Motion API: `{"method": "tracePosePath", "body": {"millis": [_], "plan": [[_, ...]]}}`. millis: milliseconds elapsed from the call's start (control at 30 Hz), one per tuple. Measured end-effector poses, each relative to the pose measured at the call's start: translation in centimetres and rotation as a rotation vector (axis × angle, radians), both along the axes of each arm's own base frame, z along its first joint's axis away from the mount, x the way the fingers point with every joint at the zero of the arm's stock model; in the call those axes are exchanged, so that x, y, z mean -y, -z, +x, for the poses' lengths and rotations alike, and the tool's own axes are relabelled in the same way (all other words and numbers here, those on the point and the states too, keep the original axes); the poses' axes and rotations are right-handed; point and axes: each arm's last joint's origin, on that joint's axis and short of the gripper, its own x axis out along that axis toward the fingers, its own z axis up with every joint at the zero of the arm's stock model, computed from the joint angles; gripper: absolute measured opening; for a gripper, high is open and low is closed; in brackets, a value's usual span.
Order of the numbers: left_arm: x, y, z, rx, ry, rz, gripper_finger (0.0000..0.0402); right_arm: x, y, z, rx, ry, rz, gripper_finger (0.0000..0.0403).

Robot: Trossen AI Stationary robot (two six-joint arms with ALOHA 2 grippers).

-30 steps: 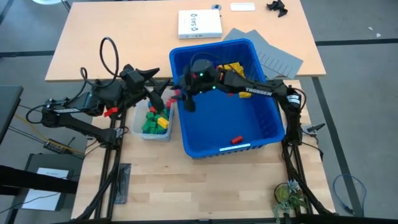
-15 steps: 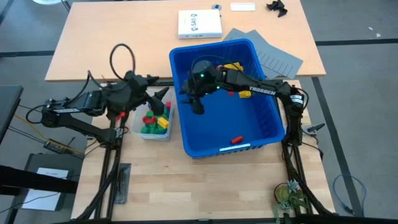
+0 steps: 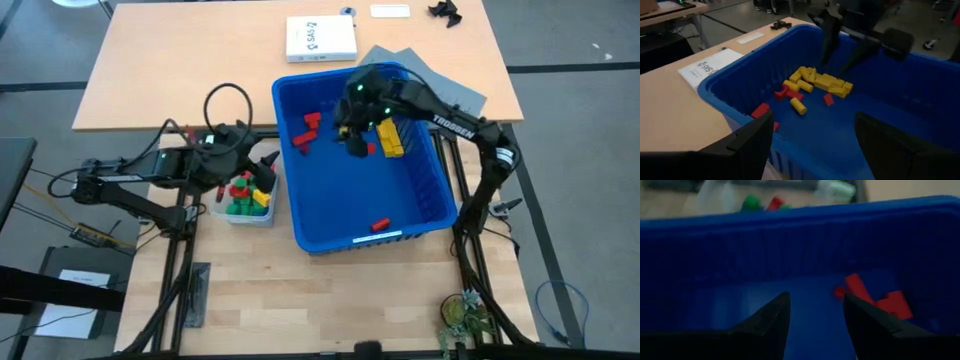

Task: Sort blocks
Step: Put the red block into the transparent bin

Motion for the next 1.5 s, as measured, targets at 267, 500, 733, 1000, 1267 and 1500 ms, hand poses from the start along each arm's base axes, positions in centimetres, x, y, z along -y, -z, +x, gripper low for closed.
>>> {"method": "tracePosePath", "body": {"millis": [267, 500, 733, 1000, 1267, 1500], "plan": [[-0.7, 0.7, 1.0, -0.028, -0.036, -0.005, 0.0286, 4.2, 4.7, 0.3, 0.158, 0.126, 0.021, 0.018], [-0.7, 1.1, 1.6, -0.043, -0.035, -0.009, 0.0286, 4.9, 8.6, 2.0, 0.237, 0.136, -0.048, 0.0217], [-0.7, 1.2, 1.7, -0.05, -0.024, -0.017, 0.0286, 6.4, 13.5, 5.0, 0.122, 0.111, -0.091, 0.0279], [-0.7, 1.2, 1.7, -0.058, -0.02, -0.012, 0.0286, 8.0, 17.0, 7.4, -0.026, 0.023, -0.26, 0.0262], [-0.7, 1.2, 1.7, -0.056, -0.019, -0.01, 0.0286, 10.1, 20.0, 8.1, -0.112, -0.05, -0.456, 0.0214], [-0.7, 1.2, 1.7, -0.048, -0.022, -0.015, 0.0286, 10.8, 21.1, 8.5, -0.098, -0.116, -0.545, 0.0114]]}}
